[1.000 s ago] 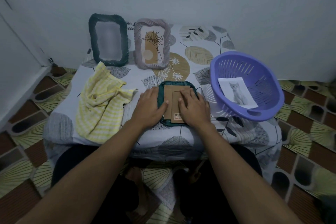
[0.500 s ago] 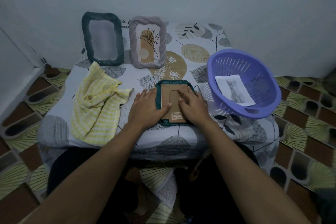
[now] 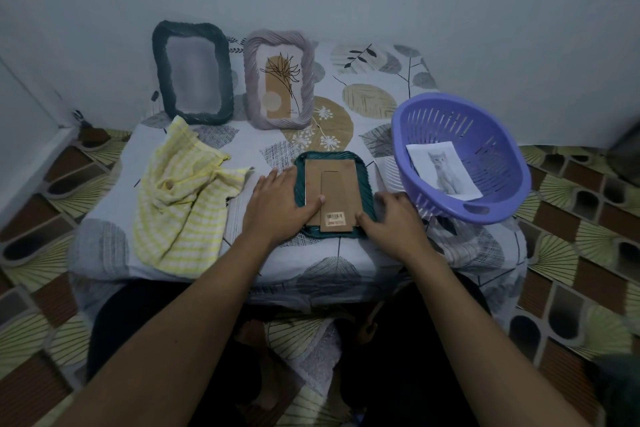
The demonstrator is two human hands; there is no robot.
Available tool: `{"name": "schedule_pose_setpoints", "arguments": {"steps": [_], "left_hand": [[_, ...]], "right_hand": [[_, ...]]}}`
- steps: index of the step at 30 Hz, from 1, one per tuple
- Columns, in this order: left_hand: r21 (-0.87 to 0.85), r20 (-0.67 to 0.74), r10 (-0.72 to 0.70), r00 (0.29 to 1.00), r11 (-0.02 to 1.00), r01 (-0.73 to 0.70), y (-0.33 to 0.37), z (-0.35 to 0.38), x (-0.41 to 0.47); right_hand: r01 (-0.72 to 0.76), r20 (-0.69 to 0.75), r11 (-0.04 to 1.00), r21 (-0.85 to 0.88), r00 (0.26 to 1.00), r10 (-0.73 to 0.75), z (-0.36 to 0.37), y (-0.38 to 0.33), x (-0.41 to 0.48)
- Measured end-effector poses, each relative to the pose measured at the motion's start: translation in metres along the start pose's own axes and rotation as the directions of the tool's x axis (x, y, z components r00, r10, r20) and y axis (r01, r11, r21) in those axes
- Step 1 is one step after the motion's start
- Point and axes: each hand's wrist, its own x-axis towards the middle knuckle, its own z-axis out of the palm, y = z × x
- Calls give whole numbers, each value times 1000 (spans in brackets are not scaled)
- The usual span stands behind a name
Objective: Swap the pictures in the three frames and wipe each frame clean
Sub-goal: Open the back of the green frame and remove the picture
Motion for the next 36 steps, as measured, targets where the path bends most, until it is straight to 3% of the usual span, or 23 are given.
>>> {"name": "schedule_pose_setpoints", "arguments": {"steps": [16,36], "left_hand": [[-6,-10,-1,1000,1000,1,1,-1,-1],[-14,-11,-10,1000,1000,10,2,-1,-2]], "right_hand": [[31,68,997,-65,997,-26,-7,-5,-10],[-55,32,990,-128,998,59,-3,-22,-9]]}}
